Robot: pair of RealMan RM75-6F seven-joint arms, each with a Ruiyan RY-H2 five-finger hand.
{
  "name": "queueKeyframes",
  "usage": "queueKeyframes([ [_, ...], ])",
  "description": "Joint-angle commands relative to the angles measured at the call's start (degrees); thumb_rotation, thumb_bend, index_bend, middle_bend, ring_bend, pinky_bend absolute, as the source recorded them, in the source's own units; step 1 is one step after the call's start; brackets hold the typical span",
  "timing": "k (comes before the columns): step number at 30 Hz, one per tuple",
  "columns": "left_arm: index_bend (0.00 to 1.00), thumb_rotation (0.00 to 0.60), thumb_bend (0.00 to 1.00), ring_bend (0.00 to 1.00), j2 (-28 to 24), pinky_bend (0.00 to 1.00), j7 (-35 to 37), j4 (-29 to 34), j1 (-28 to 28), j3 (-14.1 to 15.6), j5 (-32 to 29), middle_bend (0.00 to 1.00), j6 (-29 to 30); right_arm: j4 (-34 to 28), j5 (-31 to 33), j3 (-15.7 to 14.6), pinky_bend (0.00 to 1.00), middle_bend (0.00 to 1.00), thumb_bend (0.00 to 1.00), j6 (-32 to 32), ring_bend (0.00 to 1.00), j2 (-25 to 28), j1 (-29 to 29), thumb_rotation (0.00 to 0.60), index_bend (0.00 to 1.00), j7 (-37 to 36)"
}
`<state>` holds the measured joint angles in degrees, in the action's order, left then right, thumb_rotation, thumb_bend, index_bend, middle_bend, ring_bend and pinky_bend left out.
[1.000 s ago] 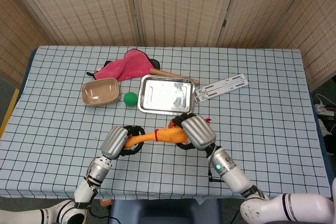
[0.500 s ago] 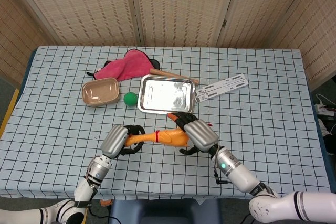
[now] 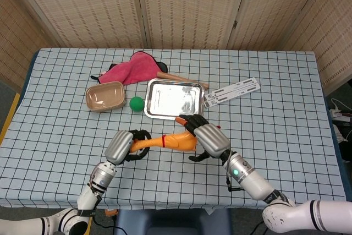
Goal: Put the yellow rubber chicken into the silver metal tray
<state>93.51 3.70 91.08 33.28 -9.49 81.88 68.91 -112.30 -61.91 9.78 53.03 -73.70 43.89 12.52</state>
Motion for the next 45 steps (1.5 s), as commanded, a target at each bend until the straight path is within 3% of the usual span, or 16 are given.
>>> queueKeyframes([
  [1,0.77,0.600,0.75,0.55,0.0,0.67,0.0,0.1,0.0,0.0,0.1,0.69,0.1,-0.3,1.7,-0.3,0.10,0.07,0.11,-0.3,0.03,-0.3,0.5,0.600,0.05,0.9],
  [3,0.77,0.600,0.75,0.55,0.1,0.67,0.0,0.1,0.0,-0.1,0.4,0.69,0.5,-0.2,2.0,-0.3,0.32,0.25,0.11,0.4,0.20,-0.8,0.6,0.600,0.23,1.9],
  [5,0.77,0.600,0.75,0.55,0.2,0.67,-0.2,-0.2,0.0,0.0,0.8,0.69,0.9,-0.4,2.1,-0.3,0.60,0.45,0.13,0.4,0.44,-1.0,0.8,0.600,0.51,2.1],
  [6,0.77,0.600,0.75,0.55,0.3,0.67,-0.1,-0.3,0.0,0.0,0.9,0.69,0.9,-0.1,1.7,-0.4,0.69,0.51,0.16,1.1,0.51,-1.4,0.8,0.600,0.60,2.8],
  [12,0.77,0.600,0.75,0.55,0.3,0.67,-0.3,-0.2,-0.1,0.3,1.0,0.69,1.0,0.2,0.1,0.0,0.97,0.71,0.30,6.5,0.74,-4.6,-0.3,0.600,0.88,4.8],
  [16,0.77,0.600,0.75,0.55,0.2,0.67,-0.6,0.1,-0.1,0.2,1.0,0.69,1.0,0.8,-1.8,0.4,1.00,0.78,0.38,9.3,0.83,-6.3,-1.2,0.600,0.99,4.2],
  [28,0.77,0.600,0.75,0.55,0.2,0.67,-1.2,0.4,0.0,0.1,0.4,0.69,0.7,0.5,-4.2,-0.1,1.00,0.81,0.46,9.4,0.89,-5.8,-1.9,0.600,1.00,4.7],
  [30,0.77,0.600,0.75,0.55,0.1,0.67,-1.4,0.3,0.1,0.1,0.4,0.69,0.5,-0.4,-2.6,-0.5,0.98,0.80,0.43,8.3,0.81,-5.1,-1.9,0.600,0.95,5.0],
  [31,0.77,0.600,0.75,0.55,0.0,0.67,-1.6,0.1,0.2,-0.1,0.3,0.69,0.4,-0.9,-1.9,-0.8,0.91,0.72,0.39,7.2,0.72,-4.4,-1.7,0.600,0.82,5.3],
  [33,0.77,0.600,0.75,0.55,-0.2,0.67,-1.4,0.1,0.3,-0.5,-0.1,0.69,0.3,-1.6,-1.1,-1.3,0.65,0.41,0.29,5.0,0.43,-2.8,-1.2,0.600,0.34,5.4],
  [35,0.77,0.600,0.75,0.55,-0.4,0.67,-1.0,0.3,0.4,-0.7,-0.7,0.69,-0.1,-2.3,0.0,-1.4,0.45,0.17,0.24,2.9,0.21,-1.3,-0.6,0.600,0.09,5.1],
  [38,0.77,0.600,0.76,0.55,-1.0,0.67,-1.1,0.2,0.7,-0.6,-0.9,0.69,-1.0,-2.4,0.8,-1.2,0.16,0.00,0.19,1.4,0.01,0.1,0.0,0.600,0.00,4.7],
  [40,0.77,0.600,0.76,0.55,-1.3,0.67,-1.1,-0.1,0.7,-0.5,-1.1,0.69,-1.4,-2.5,0.1,-0.9,0.04,0.00,0.16,1.3,0.00,0.4,-0.2,0.600,0.00,3.1],
  [45,0.78,0.600,0.77,0.55,-1.2,0.67,-1.0,-1.1,0.7,-0.5,-1.8,0.69,-1.8,-1.2,-4.6,0.2,0.00,0.00,0.11,3.0,0.00,0.5,-1.7,0.600,0.00,-2.7],
])
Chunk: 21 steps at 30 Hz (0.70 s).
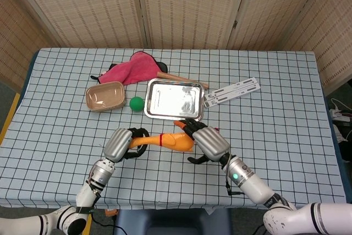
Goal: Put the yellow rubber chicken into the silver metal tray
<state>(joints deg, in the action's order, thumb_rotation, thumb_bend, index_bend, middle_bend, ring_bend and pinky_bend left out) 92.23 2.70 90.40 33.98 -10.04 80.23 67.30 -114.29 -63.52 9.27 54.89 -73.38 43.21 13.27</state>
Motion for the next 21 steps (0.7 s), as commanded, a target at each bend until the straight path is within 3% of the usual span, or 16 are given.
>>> queueKeyframes([
  [1,0.78,0.600,0.77,0.55,0.0,0.67,0.0,-0.6,0.1,0.1,-0.2,0.69,-0.4,0.8,-3.5,0.9,0.00,0.00,0.11,1.4,0.00,0.4,-1.3,0.600,0.00,-4.4],
  [8,0.78,0.600,0.76,0.55,1.0,0.67,1.6,-2.9,0.6,0.0,-1.2,0.69,-1.7,0.5,-8.1,1.9,0.00,0.00,0.11,4.0,0.00,3.9,-3.9,0.600,0.00,-10.8],
  [15,0.78,0.600,0.76,0.56,2.7,0.67,2.1,-6.8,2.3,-1.6,-2.2,0.69,-3.3,-0.4,-14.2,-0.5,0.00,0.00,0.11,7.7,0.00,9.0,-8.4,0.600,0.00,-15.3],
  [17,0.78,0.600,0.76,0.56,3.6,0.67,2.1,-10.0,3.7,-2.9,-3.3,0.69,-4.8,-0.1,-17.7,-3.3,0.00,0.00,0.11,9.3,0.00,11.6,-11.3,0.600,0.00,-17.7],
  [18,0.78,0.600,0.75,0.56,4.8,0.67,2.5,-14.7,5.6,-4.9,-5.3,0.69,-7.2,1.2,-22.3,-7.1,0.00,0.00,0.11,12.8,0.00,14.4,-15.3,0.600,0.00,-19.2],
  [21,0.78,0.600,0.75,0.56,7.3,0.67,4.8,-22.1,8.5,-6.8,-6.7,0.69,-10.4,6.4,-30.4,-11.3,0.00,0.00,0.11,20.6,0.00,15.8,-21.0,0.600,0.00,-24.1],
])
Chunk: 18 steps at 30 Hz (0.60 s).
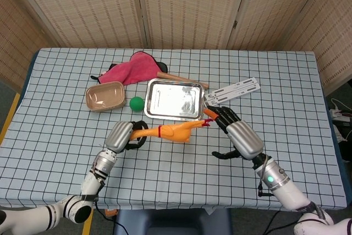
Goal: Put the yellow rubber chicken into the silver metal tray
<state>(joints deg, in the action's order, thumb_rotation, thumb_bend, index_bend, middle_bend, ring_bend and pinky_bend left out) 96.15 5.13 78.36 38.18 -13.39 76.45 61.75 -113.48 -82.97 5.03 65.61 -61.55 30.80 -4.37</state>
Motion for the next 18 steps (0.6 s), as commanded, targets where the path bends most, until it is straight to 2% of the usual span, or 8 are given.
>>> queueKeyframes([
  [1,0.78,0.600,0.75,0.56,4.2,0.67,3.3,-12.0,5.0,-3.8,-3.2,0.69,-5.6,7.3,-12.4,-7.8,0.00,0.00,0.11,12.2,0.00,3.7,-10.1,0.600,0.00,-7.6],
  [3,0.78,0.600,0.75,0.56,6.0,0.67,4.9,-16.8,6.8,-4.3,-3.4,0.69,-7.1,11.5,-14.3,-9.2,0.00,0.00,0.11,16.8,0.00,2.3,-13.4,0.600,0.00,-9.3],
  [6,0.78,0.600,0.75,0.56,8.9,0.67,6.9,-23.9,9.2,-4.7,-3.2,0.69,-9.2,16.5,-15.0,-10.8,0.00,0.00,0.11,19.7,0.00,-0.2,-16.7,0.600,0.00,-10.5],
  [11,0.78,0.600,0.75,0.56,13.2,0.67,10.8,-34.1,12.7,-5.4,-3.1,0.69,-11.4,21.7,-15.6,-12.6,0.00,0.00,0.11,20.1,0.00,-2.5,-19.0,0.600,0.00,-11.9],
  [18,0.77,0.600,0.74,0.56,18.5,0.67,17.4,-47.4,17.4,-7.0,-4.2,0.69,-15.4,24.4,-15.6,-12.1,0.00,0.00,0.11,20.3,0.00,-4.0,-20.1,0.600,0.00,-11.0],
])
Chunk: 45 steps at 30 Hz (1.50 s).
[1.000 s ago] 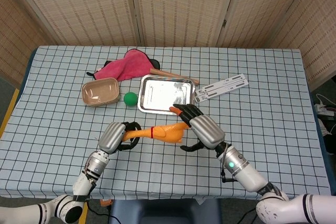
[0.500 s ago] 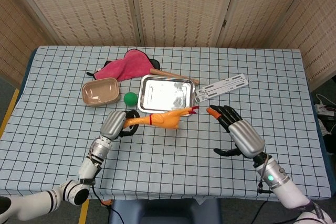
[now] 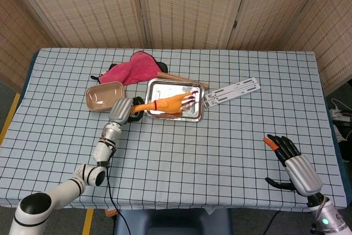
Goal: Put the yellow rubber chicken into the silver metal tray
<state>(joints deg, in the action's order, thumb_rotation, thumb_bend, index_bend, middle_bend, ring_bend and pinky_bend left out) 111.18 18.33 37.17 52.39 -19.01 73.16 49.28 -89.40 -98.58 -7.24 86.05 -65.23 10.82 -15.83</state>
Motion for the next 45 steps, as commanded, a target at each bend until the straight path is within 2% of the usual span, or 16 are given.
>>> queueKeyframes([
  [1,0.77,0.600,0.74,0.56,4.1,0.67,5.0,-7.6,3.7,-1.6,-1.1,0.69,-3.4,0.4,0.0,0.3,0.00,0.00,0.11,-0.3,0.00,-0.5,-0.1,0.600,0.00,0.7],
  [4,0.73,0.600,0.70,0.56,5.7,0.67,7.4,-11.4,5.1,-1.8,-1.4,0.69,-4.8,0.6,0.2,0.8,0.00,0.00,0.11,-0.9,0.00,-0.9,0.1,0.600,0.00,1.1],
  [5,0.68,0.600,0.67,0.56,6.1,0.67,8.1,-12.3,5.4,-1.7,-1.3,0.67,-5.1,0.6,0.4,0.9,0.00,0.00,0.11,-1.1,0.00,-1.0,0.1,0.600,0.00,1.2],
  [9,0.41,0.600,0.55,0.49,6.9,0.66,11.1,-14.6,6.0,-0.5,-0.3,0.55,-6.5,0.6,0.8,1.4,0.00,0.00,0.11,-1.7,0.00,-1.4,0.2,0.600,0.00,1.2],
  [13,0.28,0.600,0.52,0.47,7.5,0.67,13.3,-15.5,6.0,0.5,0.5,0.51,-6.2,0.4,0.2,1.5,0.00,0.00,0.11,-1.4,0.00,-1.4,-0.1,0.600,0.00,2.0],
  [16,0.10,0.600,0.49,0.37,7.7,0.62,14.3,-15.7,5.9,1.6,1.5,0.39,-5.6,0.1,0.2,1.8,0.00,0.00,0.11,-1.2,0.00,-1.3,-0.3,0.600,0.00,2.3],
  [18,0.00,0.600,0.45,0.26,8.1,0.56,13.9,-16.2,6.1,1.9,1.8,0.26,-4.9,0.0,0.3,1.9,0.00,0.00,0.11,-1.2,0.00,-1.2,-0.3,0.600,0.00,2.2],
  [23,0.00,0.600,0.42,0.06,8.4,0.39,13.2,-16.3,6.5,2.1,2.0,0.02,-3.5,0.1,0.3,2.0,0.00,0.00,0.11,-1.6,0.00,-1.1,-0.4,0.600,0.00,1.7],
  [26,0.00,0.600,0.39,0.00,8.1,0.28,12.2,-15.8,6.4,2.6,2.4,0.00,-2.9,0.5,0.5,2.2,0.00,0.00,0.11,-1.5,0.00,-1.2,-0.5,0.600,0.00,1.1],
  [29,0.00,0.600,0.37,0.00,7.1,0.17,10.6,-14.6,6.3,3.6,3.0,0.00,-3.6,0.6,0.6,2.5,0.00,0.00,0.11,-1.6,0.00,-1.1,-0.5,0.600,0.00,0.7],
  [35,0.00,0.600,0.36,0.00,3.8,0.13,8.8,-8.5,5.0,4.0,3.5,0.00,-1.0,0.2,0.3,3.0,0.00,0.00,0.11,-0.9,0.00,-0.9,-0.6,0.600,0.00,1.4],
  [38,0.00,0.600,0.36,0.00,1.2,0.12,7.8,-3.4,3.9,3.7,3.5,0.00,1.4,-0.3,0.0,3.0,0.00,0.00,0.11,-0.7,0.00,-0.7,-0.8,0.600,0.00,1.8],
  [45,0.00,0.600,0.35,0.00,-8.8,0.10,4.4,14.4,0.0,2.7,2.9,0.00,5.6,-1.6,-0.9,2.8,0.00,0.00,0.11,0.2,0.00,-0.1,-1.4,0.600,0.00,2.8],
])
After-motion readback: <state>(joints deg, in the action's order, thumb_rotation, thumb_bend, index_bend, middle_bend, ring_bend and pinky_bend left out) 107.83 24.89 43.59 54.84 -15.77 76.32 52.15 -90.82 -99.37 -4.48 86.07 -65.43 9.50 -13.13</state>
